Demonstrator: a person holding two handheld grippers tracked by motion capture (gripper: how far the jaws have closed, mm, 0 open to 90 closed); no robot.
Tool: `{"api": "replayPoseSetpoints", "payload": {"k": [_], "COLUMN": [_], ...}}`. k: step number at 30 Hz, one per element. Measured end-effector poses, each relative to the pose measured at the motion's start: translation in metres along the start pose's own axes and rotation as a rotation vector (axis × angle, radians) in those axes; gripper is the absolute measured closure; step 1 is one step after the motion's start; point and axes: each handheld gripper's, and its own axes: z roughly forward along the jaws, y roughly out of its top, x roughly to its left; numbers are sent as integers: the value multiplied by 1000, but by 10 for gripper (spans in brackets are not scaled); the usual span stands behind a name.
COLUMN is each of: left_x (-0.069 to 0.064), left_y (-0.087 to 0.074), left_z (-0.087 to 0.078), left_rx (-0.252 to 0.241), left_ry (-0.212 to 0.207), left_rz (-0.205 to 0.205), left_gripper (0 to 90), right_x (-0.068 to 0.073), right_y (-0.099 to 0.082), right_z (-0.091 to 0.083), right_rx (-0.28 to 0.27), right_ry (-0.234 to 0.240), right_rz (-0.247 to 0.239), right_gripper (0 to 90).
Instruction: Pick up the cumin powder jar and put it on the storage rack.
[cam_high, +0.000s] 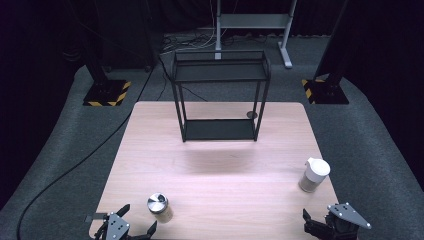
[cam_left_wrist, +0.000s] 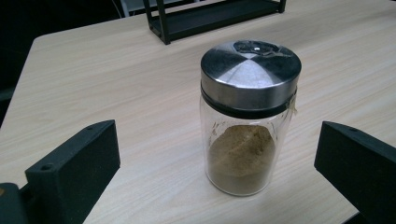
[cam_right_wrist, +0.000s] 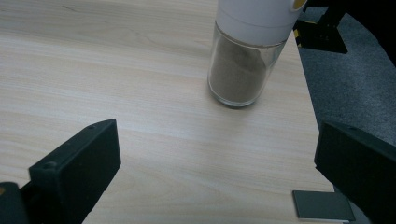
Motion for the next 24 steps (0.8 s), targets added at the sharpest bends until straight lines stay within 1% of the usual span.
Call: {"api": "replayPoseSetpoints", "payload": {"k": [5, 10, 12, 13, 18, 19, 20, 24], "left_x": [-1, -4, -6, -7, -9, -9, -9, -8], "left_y": [-4, -7, -7, -9, -12, -14, -14, -19], "left_z": [3, 11, 15, 18, 23, 26, 26, 34], "left_rx": [0, 13, 17, 5, 3, 8, 8, 4], "left_ry": [1, 2, 9, 7, 9, 4, 4, -10], "left_rz": [-4, -7, -6, -15, -24, -32, -32, -49], "left_gripper": [0, 0, 0, 0, 0, 0, 0, 0], "right_x": [2, 2, 1, 1, 0, 0, 0, 2], "right_y": [1, 1, 1, 1, 0, 0, 0, 0], "right_z": [3, 6, 6, 6, 4, 3, 3, 5], "right_rx": [7, 17, 18, 19, 9, 10, 10, 12], "right_ry": [6, 17, 18, 19, 11, 11, 11, 14], "right_rz": [-8, -10, -16, -14, -16, -13, -13, -21], "right_gripper": [0, 0, 0, 0, 0, 0, 0, 0]}}
